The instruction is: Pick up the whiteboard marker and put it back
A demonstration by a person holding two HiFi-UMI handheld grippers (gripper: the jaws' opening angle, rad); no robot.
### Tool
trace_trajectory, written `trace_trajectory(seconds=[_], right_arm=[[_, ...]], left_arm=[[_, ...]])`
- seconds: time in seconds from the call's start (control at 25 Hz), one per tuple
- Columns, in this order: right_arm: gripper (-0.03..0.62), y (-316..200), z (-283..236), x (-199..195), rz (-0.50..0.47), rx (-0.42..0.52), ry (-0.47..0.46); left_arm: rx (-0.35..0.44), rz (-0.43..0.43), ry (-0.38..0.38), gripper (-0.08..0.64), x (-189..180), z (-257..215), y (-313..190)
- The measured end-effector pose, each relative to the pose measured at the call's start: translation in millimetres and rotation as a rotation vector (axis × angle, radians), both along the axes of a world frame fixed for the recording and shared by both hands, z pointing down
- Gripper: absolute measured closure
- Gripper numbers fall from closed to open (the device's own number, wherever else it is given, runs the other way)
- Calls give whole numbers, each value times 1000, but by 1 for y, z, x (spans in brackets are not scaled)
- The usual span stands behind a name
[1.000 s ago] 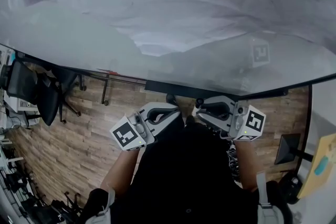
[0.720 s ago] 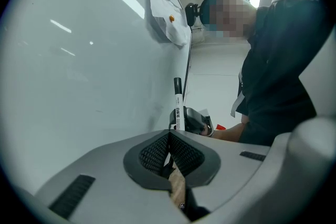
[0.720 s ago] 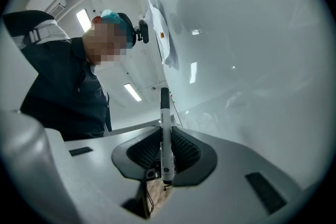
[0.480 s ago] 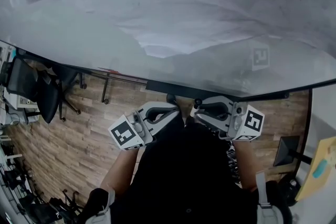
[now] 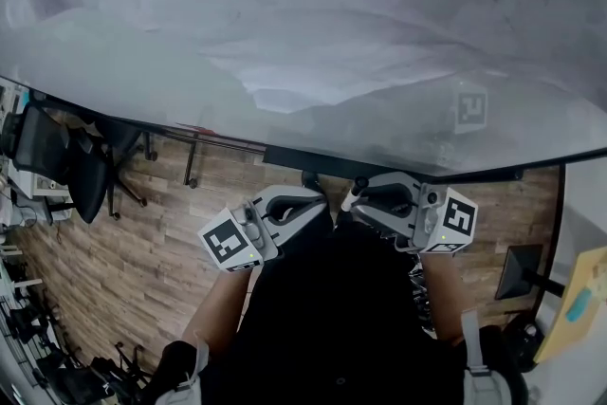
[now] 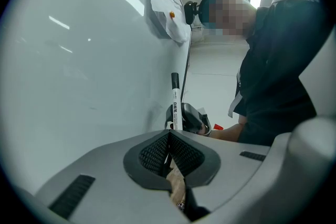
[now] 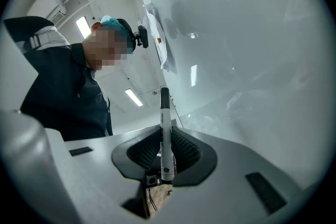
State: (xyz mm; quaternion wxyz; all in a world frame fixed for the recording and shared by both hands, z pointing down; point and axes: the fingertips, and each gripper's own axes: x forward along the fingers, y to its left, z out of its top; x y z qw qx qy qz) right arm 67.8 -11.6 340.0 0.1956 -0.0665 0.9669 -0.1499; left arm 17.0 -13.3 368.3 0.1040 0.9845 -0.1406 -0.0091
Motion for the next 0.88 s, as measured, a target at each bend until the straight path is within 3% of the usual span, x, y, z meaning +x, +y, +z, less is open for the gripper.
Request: trace_trajectory(seconds=[0.88], right_arm=[[520,-2,4,0,15,20,25]], left_arm=[[-9,-24,-1,548,-1,-1,-2]])
